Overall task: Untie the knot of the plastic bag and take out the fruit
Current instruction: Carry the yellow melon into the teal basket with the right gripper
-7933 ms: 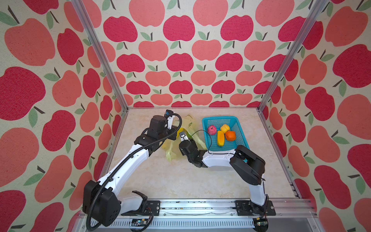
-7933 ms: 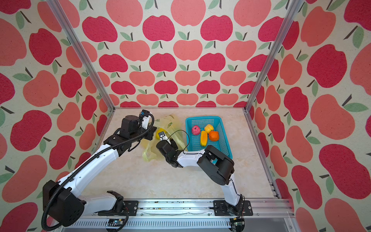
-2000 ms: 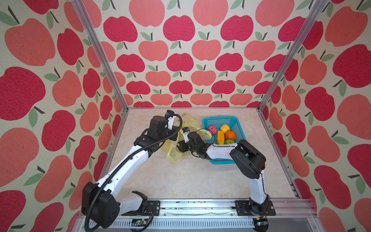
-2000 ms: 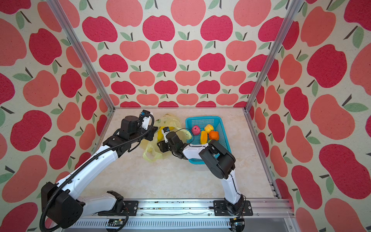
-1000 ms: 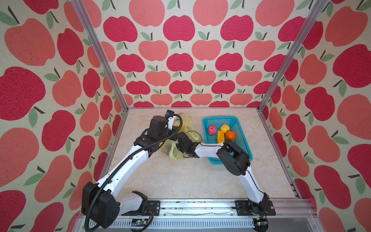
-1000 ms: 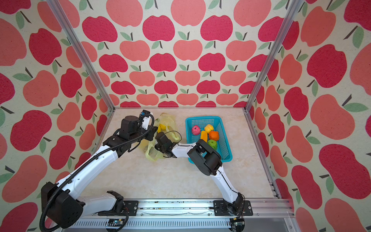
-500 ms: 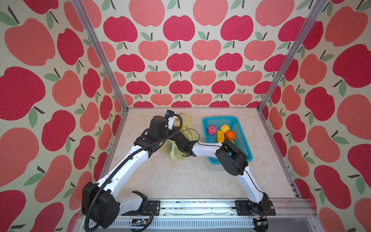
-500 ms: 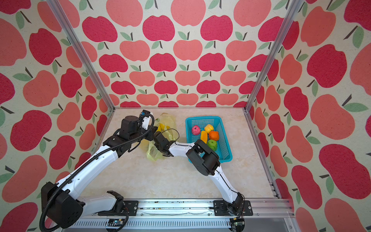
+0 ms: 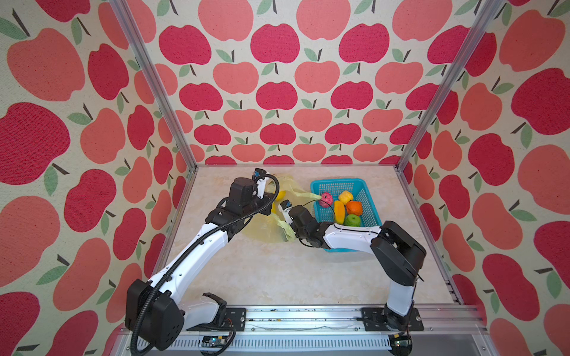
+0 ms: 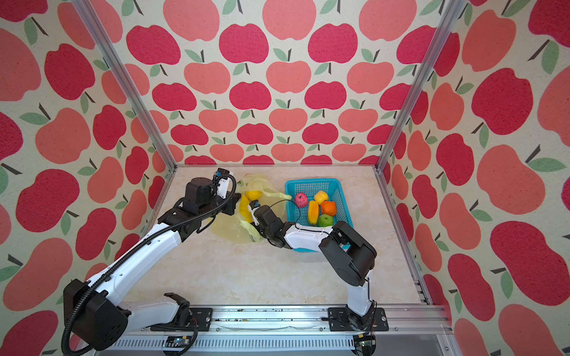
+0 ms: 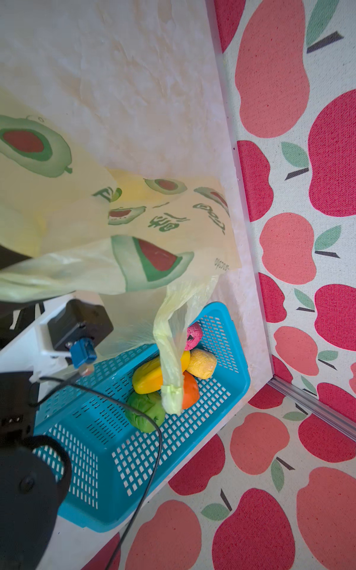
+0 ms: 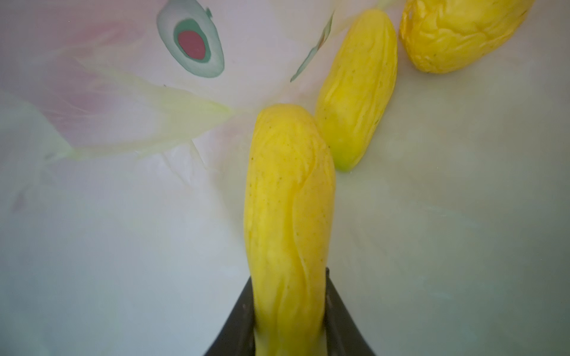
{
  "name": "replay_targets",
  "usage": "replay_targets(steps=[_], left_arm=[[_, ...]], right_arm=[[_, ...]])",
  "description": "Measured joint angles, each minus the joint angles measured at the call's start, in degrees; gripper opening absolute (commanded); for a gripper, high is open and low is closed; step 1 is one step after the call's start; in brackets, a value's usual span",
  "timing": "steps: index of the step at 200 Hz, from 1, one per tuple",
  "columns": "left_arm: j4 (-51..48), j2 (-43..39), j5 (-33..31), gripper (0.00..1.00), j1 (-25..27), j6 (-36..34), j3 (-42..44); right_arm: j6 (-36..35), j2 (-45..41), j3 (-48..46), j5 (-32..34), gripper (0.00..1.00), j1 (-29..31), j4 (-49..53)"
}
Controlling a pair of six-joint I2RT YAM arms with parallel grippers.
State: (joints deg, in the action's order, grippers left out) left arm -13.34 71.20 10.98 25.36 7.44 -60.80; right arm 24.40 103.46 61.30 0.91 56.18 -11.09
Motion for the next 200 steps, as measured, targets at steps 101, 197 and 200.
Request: replay_targets(steps=[101, 197, 200], left_arm=[[0.35, -0.07, 0.44, 0.00, 0.09, 0.44, 0.22], [0.28, -0.24, -0.72, 0.00, 1.75, 0.35, -0.04], [0.31, -0.28, -1.01, 0.00, 1.75, 0.33, -0.04]], right_arm=[[-3.08, -2.97, 0.59, 13.07, 0.04, 1.05, 6.08], [-6.25, -3.98, 6.34, 12.79, 0.04, 0.57, 7.80], [-6.60, -5.18, 5.79, 12.79, 0.04, 0.92, 7.80]])
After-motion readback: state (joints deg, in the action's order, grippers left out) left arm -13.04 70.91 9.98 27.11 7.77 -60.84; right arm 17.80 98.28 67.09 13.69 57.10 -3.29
